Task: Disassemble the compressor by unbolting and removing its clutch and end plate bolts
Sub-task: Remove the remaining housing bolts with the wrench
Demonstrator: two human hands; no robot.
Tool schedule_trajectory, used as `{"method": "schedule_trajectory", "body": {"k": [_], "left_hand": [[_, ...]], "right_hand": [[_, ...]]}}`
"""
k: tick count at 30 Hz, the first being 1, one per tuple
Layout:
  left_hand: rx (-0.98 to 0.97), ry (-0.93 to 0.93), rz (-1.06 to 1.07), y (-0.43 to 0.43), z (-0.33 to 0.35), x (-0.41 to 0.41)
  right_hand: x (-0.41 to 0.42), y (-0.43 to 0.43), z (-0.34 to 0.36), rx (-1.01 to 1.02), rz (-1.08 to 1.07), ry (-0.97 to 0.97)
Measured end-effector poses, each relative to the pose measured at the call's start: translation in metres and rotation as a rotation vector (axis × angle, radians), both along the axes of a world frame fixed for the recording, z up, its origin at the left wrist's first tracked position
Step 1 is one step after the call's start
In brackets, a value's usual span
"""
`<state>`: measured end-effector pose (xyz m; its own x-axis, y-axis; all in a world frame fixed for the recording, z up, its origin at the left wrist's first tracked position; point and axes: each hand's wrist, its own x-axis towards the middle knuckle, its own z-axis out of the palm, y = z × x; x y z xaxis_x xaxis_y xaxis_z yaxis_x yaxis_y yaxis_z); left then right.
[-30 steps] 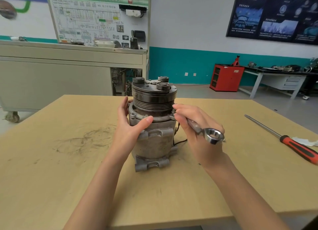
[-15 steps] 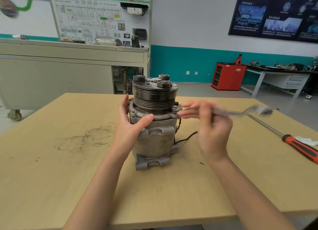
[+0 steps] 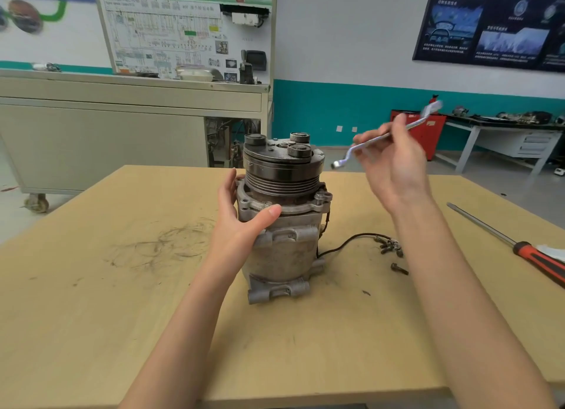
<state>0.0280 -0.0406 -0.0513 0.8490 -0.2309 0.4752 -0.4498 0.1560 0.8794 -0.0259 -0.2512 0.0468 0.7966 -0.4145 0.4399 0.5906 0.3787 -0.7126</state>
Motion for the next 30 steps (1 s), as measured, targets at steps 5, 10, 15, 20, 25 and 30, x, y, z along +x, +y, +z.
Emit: {"method": "schedule_trajectory", "body": {"k": [5,10,15,20,25,30], "left_hand": [[-0.011,0.004,-0.015,0.000,0.001,-0.001],[-0.013,-0.002,-0.024,0.000,0.001,-0.004],[-0.023,-0.009,-0.027,0.000,0.003,-0.004],[-0.019,-0.022,-0.021,0.000,0.004,-0.004],[-0.024,-0.021,-0.028,0.000,0.003,-0.003],[-0.009,-0.028,-0.033,0.001,0.002,-0.002]], "right_hand": [[-0.036,0.027,-0.011,-0.783,-0.346,0.134],[-0.039,0.053,-0.048,-1.244,-0.706,0.231],[-0.031,0.050,-0.052,-1.038,-0.626,0.137],[-0.024,0.037,-0.049,-0.982,-0.444,0.146],[-0.022,0.033,-0.048,-0.950,-0.323,0.138],[-0.024,0.044,-0.062,-0.929,-0.445,0.091]]}}
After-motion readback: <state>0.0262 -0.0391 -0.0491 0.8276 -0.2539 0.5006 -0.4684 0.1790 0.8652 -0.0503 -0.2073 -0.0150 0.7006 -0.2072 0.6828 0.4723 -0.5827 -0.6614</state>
